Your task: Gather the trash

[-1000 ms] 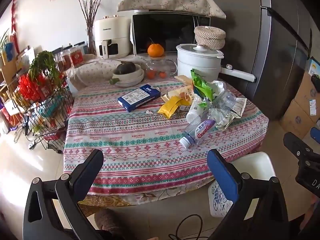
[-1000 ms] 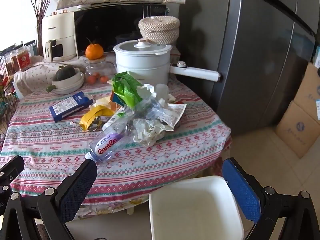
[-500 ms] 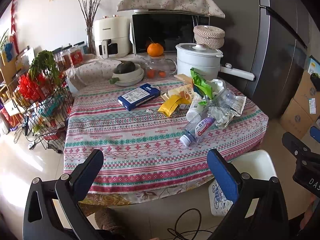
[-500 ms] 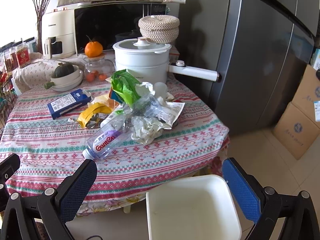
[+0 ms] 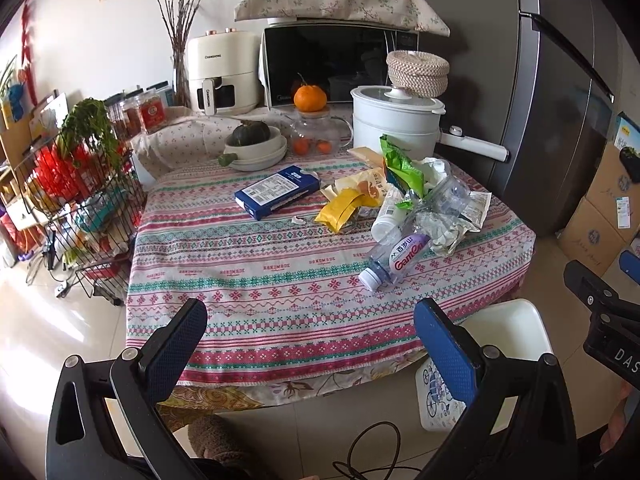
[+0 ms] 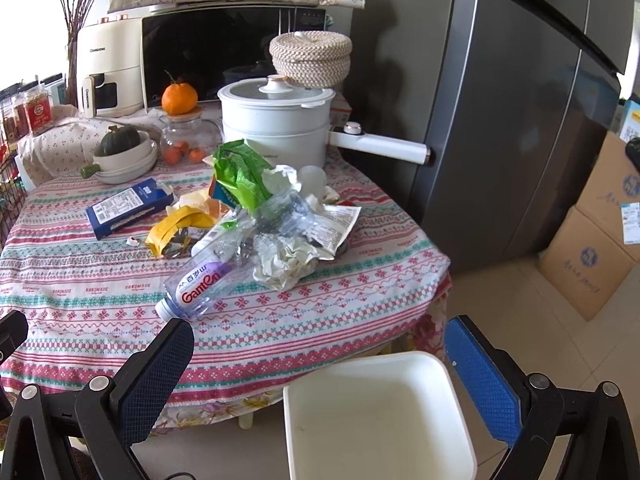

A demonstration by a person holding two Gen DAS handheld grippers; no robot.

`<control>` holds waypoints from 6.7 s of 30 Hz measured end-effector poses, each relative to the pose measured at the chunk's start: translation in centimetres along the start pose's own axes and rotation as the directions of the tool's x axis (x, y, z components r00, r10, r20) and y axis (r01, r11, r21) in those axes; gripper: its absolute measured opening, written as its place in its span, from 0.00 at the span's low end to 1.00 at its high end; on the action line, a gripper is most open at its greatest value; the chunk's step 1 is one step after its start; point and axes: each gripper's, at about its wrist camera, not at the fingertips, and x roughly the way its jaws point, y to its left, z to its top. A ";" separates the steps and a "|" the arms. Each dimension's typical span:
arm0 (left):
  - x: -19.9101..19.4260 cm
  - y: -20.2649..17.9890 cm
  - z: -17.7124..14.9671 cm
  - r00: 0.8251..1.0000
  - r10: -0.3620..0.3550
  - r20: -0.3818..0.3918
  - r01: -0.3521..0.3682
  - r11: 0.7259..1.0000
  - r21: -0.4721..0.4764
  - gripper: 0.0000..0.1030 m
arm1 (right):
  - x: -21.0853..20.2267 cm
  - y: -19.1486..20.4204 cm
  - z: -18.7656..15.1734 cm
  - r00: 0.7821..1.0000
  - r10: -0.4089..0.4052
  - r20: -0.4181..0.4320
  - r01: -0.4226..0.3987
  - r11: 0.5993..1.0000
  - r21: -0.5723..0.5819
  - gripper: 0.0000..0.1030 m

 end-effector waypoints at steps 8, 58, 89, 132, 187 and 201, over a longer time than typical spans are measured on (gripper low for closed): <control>0.0 0.0 0.0 1.000 0.000 0.002 0.000 1.000 0.003 1.00 | 0.0 0.0 0.0 1.000 -0.001 0.001 0.001 1.000 0.002 1.00; 12.6 -5.0 5.9 0.900 -0.268 -0.345 0.327 0.937 0.123 0.97 | 8.7 -5.1 4.6 0.953 0.183 -0.240 -0.164 0.982 0.098 1.00; 23.9 -13.1 8.4 0.896 -0.277 -0.348 0.361 0.910 0.205 0.71 | 17.0 -10.7 1.4 0.853 0.280 -0.439 -0.131 0.931 0.340 1.00; 15.8 -1.5 9.4 0.912 -0.344 -0.224 0.350 0.937 -0.010 0.69 | 28.5 -1.1 3.5 0.836 0.399 -0.376 -0.217 0.871 0.440 0.22; 16.5 -23.0 -5.5 0.754 -0.509 -0.416 0.613 0.773 0.166 0.75 | 14.0 -22.9 -9.2 0.829 0.259 -0.496 -0.043 0.914 0.404 0.25; 13.9 -16.4 -2.8 0.842 -0.448 -0.300 0.515 0.834 0.199 0.77 | 15.0 -20.5 -8.9 0.801 0.260 -0.539 -0.061 0.931 0.359 0.30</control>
